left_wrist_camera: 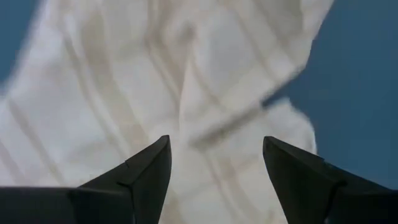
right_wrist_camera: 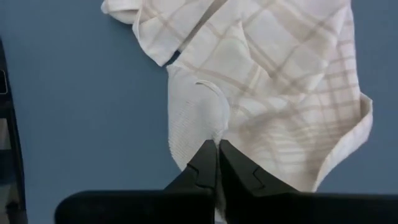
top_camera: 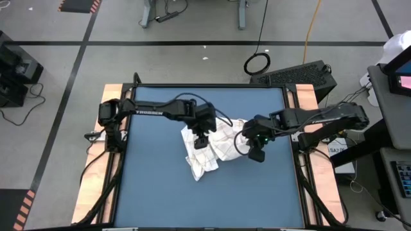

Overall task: Roll towel into tight, uniform cylinder
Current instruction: Roll the white towel

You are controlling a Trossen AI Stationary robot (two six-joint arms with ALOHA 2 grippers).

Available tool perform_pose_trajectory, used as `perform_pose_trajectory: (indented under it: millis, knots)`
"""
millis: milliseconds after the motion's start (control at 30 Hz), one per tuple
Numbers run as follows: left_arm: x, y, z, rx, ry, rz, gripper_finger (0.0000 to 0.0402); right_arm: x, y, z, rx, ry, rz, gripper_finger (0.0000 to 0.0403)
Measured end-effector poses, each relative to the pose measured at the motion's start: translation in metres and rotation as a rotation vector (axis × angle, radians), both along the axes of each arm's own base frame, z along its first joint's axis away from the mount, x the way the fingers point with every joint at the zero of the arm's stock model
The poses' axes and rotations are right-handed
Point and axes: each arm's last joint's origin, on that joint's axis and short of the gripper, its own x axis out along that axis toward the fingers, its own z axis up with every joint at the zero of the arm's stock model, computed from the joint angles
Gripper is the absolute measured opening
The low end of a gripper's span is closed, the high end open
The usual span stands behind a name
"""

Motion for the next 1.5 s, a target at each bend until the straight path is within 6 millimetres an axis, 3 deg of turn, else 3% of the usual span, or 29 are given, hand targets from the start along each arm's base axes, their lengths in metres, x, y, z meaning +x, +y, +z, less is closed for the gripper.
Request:
perform_pose_trajectory:
  millis: [500, 767, 1033, 1233, 1367, 1500]
  knots:
    - [0.006, -0.005, -0.038, 0.096, -0.098, -0.153, 0.0253, -0.036, -0.008, 0.027, -0.093, -0.103, -0.005, 0.0000]
    - [0.010, -0.018, -0.049, 0.191, -0.177, -0.296, 0.0246, -0.040, -0.009, 0.029, -0.116, -0.101, 0.025, 0.0000]
    - [0.018, -0.025, -0.061, 0.241, -0.169, -0.270, 0.0187, -0.041, -0.010, 0.029, -0.139, -0.105, 0.017, 0.0000]
    - [0.025, -0.030, -0.071, 0.319, -0.164, -0.232, 0.0093, -0.040, -0.010, 0.030, -0.136, -0.115, 0.010, 0.0000]
    - [0.019, -0.028, -0.055, 0.366, -0.125, -0.129, 0.0013, -0.041, -0.010, 0.029, -0.147, -0.107, -0.022, 0.0000]
    - [0.007, -0.024, -0.014, 0.422, -0.107, 0.002, 0.0012, -0.041, -0.013, 0.029, -0.210, -0.116, -0.116, 0.0000]
